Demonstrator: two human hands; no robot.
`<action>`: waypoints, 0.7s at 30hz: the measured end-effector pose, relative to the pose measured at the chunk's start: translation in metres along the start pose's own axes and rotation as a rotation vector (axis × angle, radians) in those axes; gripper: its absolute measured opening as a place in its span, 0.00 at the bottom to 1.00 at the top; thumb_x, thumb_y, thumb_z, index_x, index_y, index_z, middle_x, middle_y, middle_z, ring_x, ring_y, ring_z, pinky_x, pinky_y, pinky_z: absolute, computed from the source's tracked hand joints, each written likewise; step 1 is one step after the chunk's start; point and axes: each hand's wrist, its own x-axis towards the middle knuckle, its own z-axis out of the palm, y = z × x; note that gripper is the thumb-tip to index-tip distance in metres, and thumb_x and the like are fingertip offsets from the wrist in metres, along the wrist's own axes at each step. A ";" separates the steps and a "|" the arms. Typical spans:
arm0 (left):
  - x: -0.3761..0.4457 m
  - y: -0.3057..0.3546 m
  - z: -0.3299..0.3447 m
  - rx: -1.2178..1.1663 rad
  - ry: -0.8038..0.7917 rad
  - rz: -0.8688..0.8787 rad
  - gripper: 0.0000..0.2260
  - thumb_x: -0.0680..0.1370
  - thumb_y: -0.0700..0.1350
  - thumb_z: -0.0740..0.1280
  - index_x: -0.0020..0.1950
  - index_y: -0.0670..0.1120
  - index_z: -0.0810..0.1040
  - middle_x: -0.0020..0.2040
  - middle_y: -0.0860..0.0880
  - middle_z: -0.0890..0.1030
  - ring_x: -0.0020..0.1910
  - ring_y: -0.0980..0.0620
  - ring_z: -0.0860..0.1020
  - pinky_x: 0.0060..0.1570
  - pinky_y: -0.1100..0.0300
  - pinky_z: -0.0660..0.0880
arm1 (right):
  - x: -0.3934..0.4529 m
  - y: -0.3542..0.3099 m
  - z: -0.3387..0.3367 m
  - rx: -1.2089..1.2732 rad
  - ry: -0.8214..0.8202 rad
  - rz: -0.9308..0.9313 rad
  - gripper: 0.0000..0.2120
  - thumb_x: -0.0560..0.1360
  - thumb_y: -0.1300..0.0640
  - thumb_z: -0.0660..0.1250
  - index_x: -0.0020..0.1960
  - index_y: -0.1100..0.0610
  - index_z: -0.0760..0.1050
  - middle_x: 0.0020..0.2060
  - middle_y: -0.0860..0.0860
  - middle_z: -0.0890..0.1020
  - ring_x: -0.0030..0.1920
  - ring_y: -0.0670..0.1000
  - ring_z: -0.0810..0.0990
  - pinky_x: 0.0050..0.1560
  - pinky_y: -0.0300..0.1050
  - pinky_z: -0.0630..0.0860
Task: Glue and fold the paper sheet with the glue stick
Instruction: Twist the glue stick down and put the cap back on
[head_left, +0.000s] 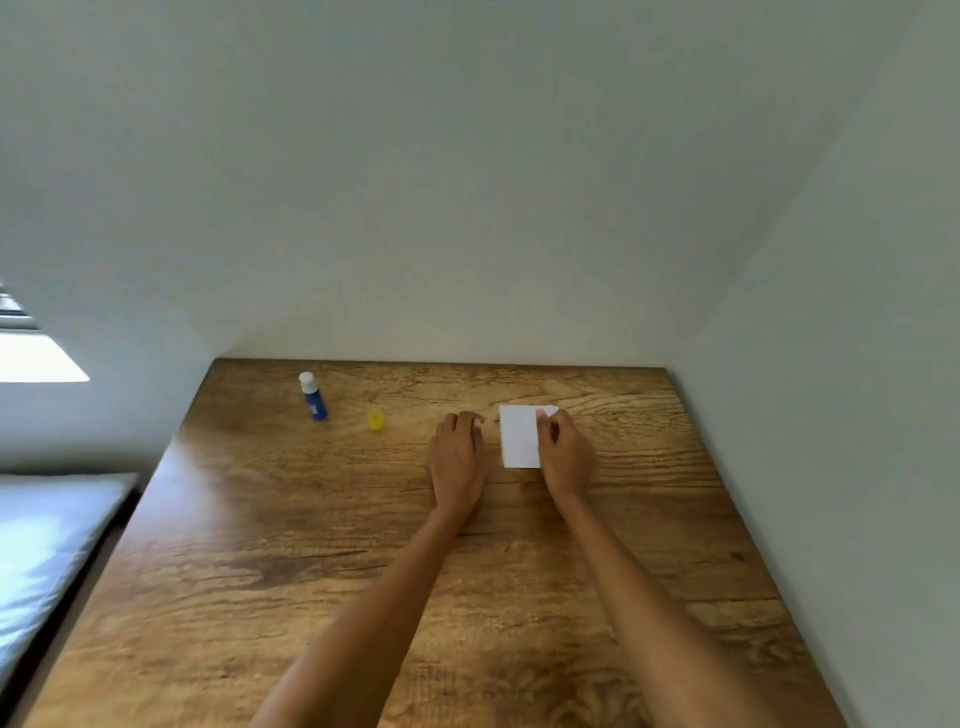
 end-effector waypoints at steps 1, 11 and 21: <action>-0.002 -0.006 -0.010 -0.019 0.026 -0.011 0.10 0.81 0.42 0.55 0.52 0.44 0.76 0.50 0.46 0.78 0.49 0.48 0.74 0.48 0.54 0.71 | -0.005 -0.014 0.010 0.027 -0.040 -0.044 0.15 0.79 0.50 0.59 0.40 0.59 0.73 0.29 0.52 0.77 0.31 0.52 0.75 0.31 0.42 0.64; 0.023 -0.082 -0.107 -0.074 0.325 -0.426 0.10 0.76 0.39 0.61 0.56 0.42 0.69 0.53 0.43 0.74 0.48 0.46 0.75 0.49 0.49 0.76 | -0.057 -0.151 0.122 0.073 -0.356 -0.435 0.04 0.76 0.57 0.62 0.46 0.55 0.75 0.40 0.50 0.81 0.39 0.49 0.78 0.39 0.44 0.75; 0.079 -0.123 -0.126 -0.125 0.160 -0.435 0.17 0.76 0.43 0.64 0.64 0.42 0.69 0.62 0.43 0.71 0.60 0.46 0.70 0.59 0.52 0.71 | -0.029 -0.173 0.165 -0.035 -0.439 -0.627 0.07 0.75 0.59 0.60 0.50 0.57 0.75 0.49 0.52 0.80 0.50 0.53 0.76 0.54 0.51 0.72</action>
